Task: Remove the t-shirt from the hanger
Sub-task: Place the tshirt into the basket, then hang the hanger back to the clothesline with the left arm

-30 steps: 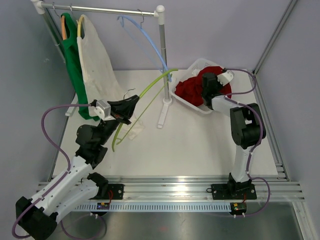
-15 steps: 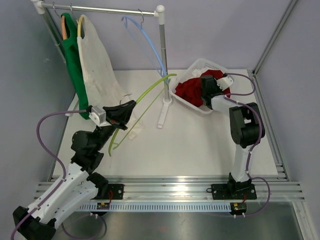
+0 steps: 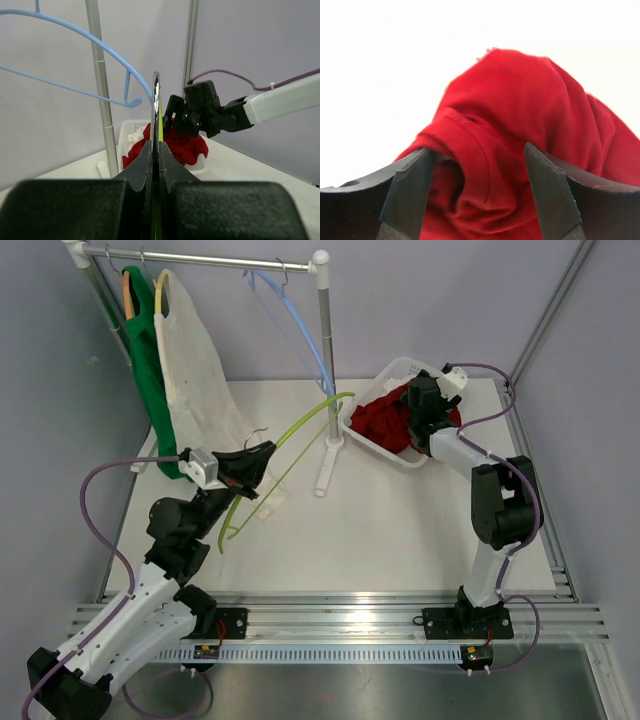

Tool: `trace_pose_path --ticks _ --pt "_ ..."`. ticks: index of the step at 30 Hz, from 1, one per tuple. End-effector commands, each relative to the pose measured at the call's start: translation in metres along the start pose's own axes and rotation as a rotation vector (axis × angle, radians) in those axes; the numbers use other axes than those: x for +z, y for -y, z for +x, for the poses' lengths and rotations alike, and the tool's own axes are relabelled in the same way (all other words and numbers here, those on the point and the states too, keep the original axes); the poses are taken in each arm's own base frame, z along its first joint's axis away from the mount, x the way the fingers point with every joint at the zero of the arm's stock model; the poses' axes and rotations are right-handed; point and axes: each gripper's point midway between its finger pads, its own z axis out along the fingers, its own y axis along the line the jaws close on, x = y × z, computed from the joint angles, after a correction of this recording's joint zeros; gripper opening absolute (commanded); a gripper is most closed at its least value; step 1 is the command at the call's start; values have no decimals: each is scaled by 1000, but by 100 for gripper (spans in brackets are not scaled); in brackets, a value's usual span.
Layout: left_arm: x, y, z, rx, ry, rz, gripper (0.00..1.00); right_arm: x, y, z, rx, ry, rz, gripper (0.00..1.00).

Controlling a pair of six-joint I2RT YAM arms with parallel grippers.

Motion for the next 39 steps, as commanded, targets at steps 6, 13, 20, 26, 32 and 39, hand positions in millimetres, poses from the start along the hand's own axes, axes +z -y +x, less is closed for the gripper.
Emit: trace_pose_path --ticks 6,13,20,26,32,39 --pt "9 6 -25 -1 73 25 0 -58 -37 -75 -31 125 -203 82" --pt "11 4 -23 -4 67 17 0 -122 -80 -87 -174 157 -424 82" --pt "14 -1 -18 6 56 -2 0 -203 -117 -105 -152 207 -863 73" --pt "12 2 -11 -4 28 10 0 -244 -135 -143 -174 241 -962 77" --pt "14 10 -11 -24 -64 47 0 -263 -141 -184 -182 309 -966 79" --pt "-11 -12 24 -74 -346 -124 0 -269 -144 -196 -205 332 -976 82"
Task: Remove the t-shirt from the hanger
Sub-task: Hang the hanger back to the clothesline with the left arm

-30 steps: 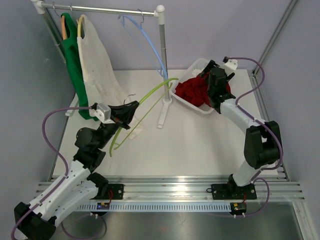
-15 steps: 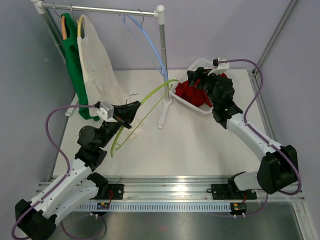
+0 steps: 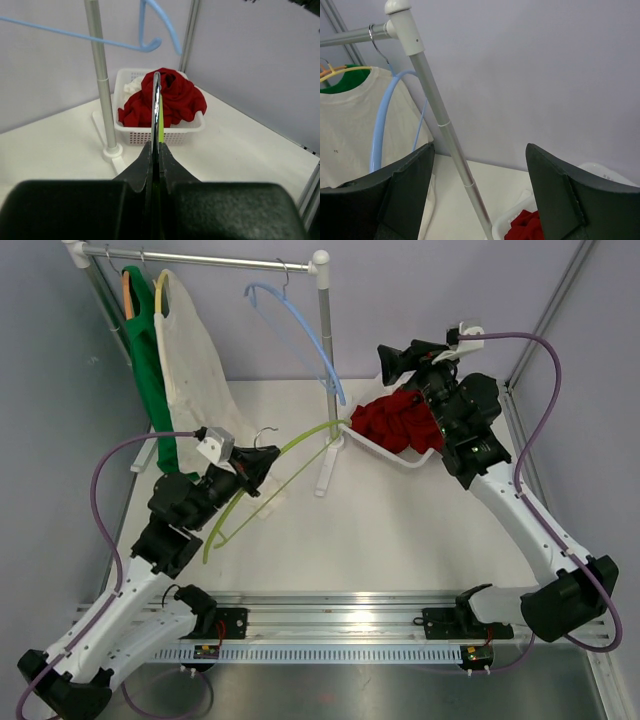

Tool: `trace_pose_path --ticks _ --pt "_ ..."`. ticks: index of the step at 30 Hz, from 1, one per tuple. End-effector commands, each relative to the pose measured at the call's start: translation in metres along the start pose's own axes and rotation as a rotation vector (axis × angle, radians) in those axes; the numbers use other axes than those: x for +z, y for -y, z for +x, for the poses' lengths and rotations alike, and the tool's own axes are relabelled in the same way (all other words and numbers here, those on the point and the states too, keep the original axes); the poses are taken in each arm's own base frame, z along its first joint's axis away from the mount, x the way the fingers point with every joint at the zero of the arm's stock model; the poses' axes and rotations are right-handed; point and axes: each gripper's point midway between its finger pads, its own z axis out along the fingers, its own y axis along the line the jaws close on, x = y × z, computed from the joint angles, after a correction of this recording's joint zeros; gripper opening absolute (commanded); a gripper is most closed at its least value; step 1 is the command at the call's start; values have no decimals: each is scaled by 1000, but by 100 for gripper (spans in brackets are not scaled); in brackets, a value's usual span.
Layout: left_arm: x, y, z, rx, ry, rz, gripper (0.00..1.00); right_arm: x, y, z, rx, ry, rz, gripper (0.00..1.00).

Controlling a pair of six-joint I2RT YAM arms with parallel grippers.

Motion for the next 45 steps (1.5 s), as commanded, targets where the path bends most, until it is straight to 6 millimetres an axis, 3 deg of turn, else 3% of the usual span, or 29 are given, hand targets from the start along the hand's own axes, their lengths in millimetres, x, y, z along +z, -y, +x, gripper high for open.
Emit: trace_pose_path --ticks 1,6,8,9,10,11,13,15,16,17,20,21,22,23,24,27,29,30,33,37,38,40,45 --pt "-12 -15 -2 -34 -62 -123 0 -5 -8 -7 -27 10 -34 81" --pt "-23 -54 -18 -51 -5 -366 0 -8 -5 9 -23 -28 -28 82" --pt "-28 -71 -37 -48 31 -479 0 -13 -3 14 -22 -33 -27 82" --pt "-25 -79 -35 -40 11 -522 0 -16 -2 16 -16 -32 -20 82" --pt "-24 -86 -39 -38 14 -565 0 -20 2 27 -12 -44 -10 82" --pt "-27 -95 -58 -42 55 -632 0 -25 2 24 -7 -31 -7 82" --pt "-16 -101 -67 -30 67 -663 0 -33 4 38 11 -39 -7 82" --pt "-13 -105 -96 -29 122 -699 0 -42 1 39 24 -29 -26 82" --pt "-7 -114 -94 -23 109 -753 0 -47 1 40 29 -25 -28 82" --pt "-9 -116 -117 -28 146 -783 0 -49 1 41 33 -23 -29 83" --pt "9 -131 -126 14 127 -863 0 -56 -4 42 43 -20 -57 82" --pt "11 -130 -148 39 155 -870 0 -58 -5 46 46 -27 -62 82" --pt "10 -136 -157 49 167 -918 0 -60 -6 42 49 -15 -68 83" --pt "22 -143 -154 68 154 -945 0 -61 -7 41 59 -10 -74 82" --pt "21 -144 -171 91 180 -965 0 -62 -7 40 61 -7 -74 82" --pt "41 -154 -172 152 170 -1001 0 -66 -13 34 76 2 -100 82" --pt "54 -153 -183 166 228 -974 0 -73 -17 28 90 15 -116 82" --pt "66 -156 -176 211 205 -969 0 -76 -17 25 91 24 -120 82" --pt "73 -166 -176 218 242 -1034 0 -85 -21 16 98 47 -137 82" --pt "96 -163 -178 217 318 -928 0 -94 -22 5 90 55 -136 82" --pt "96 -162 -190 202 357 -926 0 -95 -20 4 83 60 -124 82" --pt "105 -167 -188 179 356 -922 0 -98 -19 1 79 61 -116 82" --pt "114 -173 -206 212 397 -917 0 -102 -16 -2 62 59 -102 83"
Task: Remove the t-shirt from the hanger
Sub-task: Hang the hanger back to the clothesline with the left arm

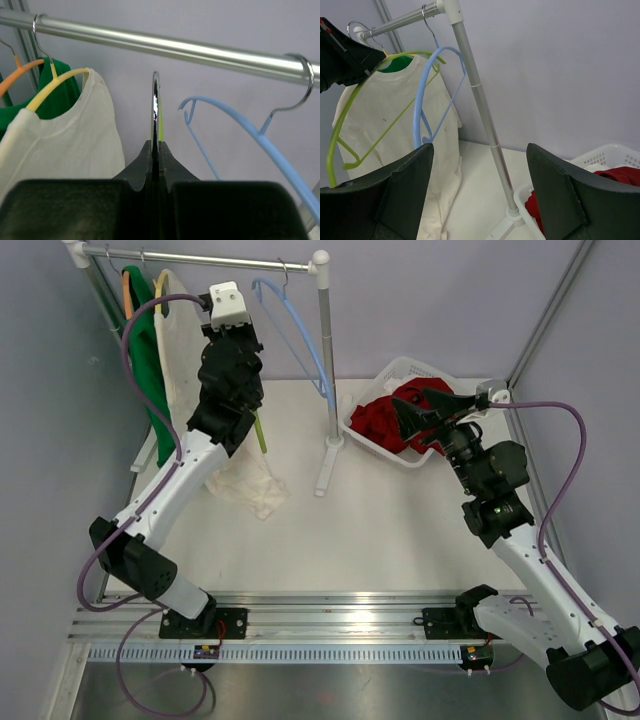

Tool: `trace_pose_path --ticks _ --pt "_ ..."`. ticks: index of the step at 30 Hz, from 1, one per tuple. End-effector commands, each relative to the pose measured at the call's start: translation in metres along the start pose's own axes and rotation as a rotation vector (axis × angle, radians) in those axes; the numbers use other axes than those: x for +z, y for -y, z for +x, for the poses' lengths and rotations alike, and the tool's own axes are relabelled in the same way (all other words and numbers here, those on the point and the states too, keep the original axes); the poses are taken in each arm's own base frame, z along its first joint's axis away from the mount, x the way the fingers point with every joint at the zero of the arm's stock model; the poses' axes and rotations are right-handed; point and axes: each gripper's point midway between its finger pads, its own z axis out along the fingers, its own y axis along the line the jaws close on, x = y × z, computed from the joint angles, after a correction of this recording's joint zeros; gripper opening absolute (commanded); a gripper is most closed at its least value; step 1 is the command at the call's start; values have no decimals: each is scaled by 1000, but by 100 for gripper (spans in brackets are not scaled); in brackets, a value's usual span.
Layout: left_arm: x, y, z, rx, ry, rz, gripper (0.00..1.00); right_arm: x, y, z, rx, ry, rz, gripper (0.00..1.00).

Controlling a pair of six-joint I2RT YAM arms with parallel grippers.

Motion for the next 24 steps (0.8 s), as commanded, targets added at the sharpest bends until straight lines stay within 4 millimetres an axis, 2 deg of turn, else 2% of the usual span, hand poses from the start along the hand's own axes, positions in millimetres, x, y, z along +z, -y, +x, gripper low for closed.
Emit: trace_pose_path --ticks 1,9,11,12,16,19,20,21,22,24 --pt "11 -2 -63 -108 171 8 0 -4 -2 -10 -16 20 4 83" --pt "41 14 -52 -121 144 198 0 -16 -7 -20 -13 54 -12 83" --pt "45 16 -57 -114 149 226 0 -17 -6 -21 -18 55 -9 84" --pt "50 20 -52 -102 141 242 0 -18 -6 -23 -19 60 -8 84" --pt "56 26 -62 -91 165 277 0 -22 -5 -25 -24 69 0 84" --pt "63 32 -55 -80 147 279 0 -25 -5 -28 -28 77 3 84" --pt "65 32 -62 -81 157 279 0 -26 -5 -29 -30 78 6 84" --pt "66 35 -61 -73 152 290 0 -27 -4 -29 -32 79 9 85" --pt "72 41 -47 -55 121 297 0 -27 -4 -29 -34 80 12 85" --pt "75 44 -46 -58 115 304 0 -29 -3 -30 -36 84 17 85"
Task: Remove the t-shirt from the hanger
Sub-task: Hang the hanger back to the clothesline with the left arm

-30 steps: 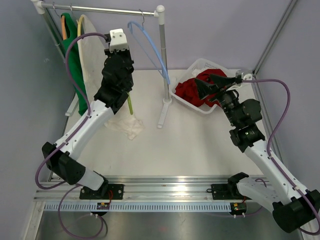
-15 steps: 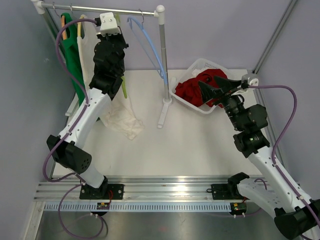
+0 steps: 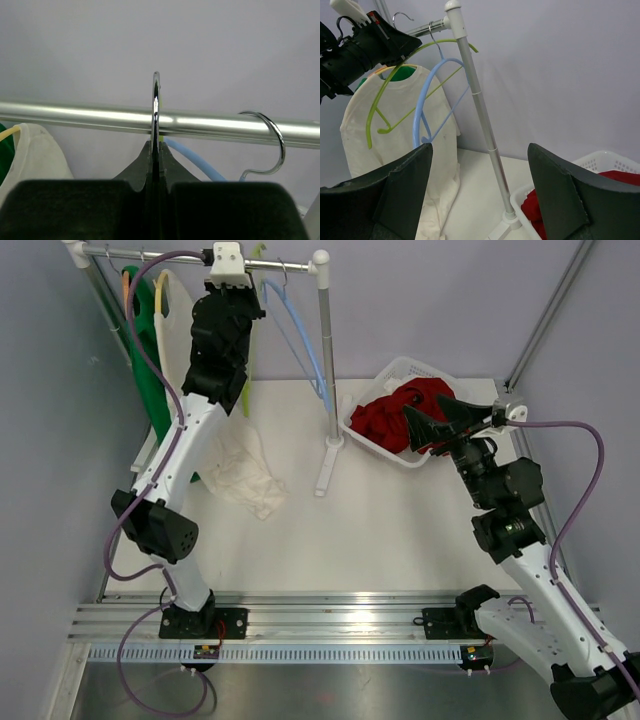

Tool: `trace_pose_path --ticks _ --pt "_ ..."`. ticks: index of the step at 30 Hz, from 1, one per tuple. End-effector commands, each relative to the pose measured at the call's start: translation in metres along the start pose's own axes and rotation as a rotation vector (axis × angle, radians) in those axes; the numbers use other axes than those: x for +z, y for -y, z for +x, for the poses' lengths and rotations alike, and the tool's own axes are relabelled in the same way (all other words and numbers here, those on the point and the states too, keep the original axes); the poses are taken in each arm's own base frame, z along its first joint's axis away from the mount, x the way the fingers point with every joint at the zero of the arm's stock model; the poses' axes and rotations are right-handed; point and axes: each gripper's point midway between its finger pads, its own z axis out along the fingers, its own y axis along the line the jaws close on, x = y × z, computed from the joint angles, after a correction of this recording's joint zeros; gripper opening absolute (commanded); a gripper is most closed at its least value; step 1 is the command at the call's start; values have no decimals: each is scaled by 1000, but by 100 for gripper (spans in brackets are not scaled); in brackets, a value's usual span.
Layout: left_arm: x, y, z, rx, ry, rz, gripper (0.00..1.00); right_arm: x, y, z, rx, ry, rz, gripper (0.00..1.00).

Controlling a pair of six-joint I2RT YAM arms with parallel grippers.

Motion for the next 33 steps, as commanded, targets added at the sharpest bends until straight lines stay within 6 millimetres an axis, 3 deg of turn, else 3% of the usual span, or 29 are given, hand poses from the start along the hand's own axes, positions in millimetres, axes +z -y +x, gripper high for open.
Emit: trace_pose_path --ticks 1,13,16,17,19,20,22,27,29,31,33 --pt "6 9 -25 -27 62 44 0 -4 1 -9 -21 29 14 85" --pt "14 28 10 -63 3 114 0 -17 0 -20 -30 66 17 86" --pt "10 32 6 -67 13 143 0 -17 0 -19 -31 63 18 86" --pt "6 35 14 -60 -3 165 0 -16 1 -17 -30 59 20 86" --pt "-3 38 2 -67 28 196 3 -15 1 -17 -32 59 18 86" --pt "-7 39 14 -65 9 206 6 -14 1 -15 -31 51 20 86" --pt "-15 36 -3 -74 51 209 14 -13 5 -14 -31 42 41 86" --pt "-24 34 -9 -77 54 213 40 -4 25 -4 -43 -46 157 86" --pt "-29 32 -18 -116 66 199 50 -4 26 -3 -46 -57 163 87" --pt "-33 29 -14 -122 62 188 61 -5 28 -1 -50 -63 171 87" --pt "-42 24 -27 -142 87 173 66 -5 30 -1 -55 -65 180 87"
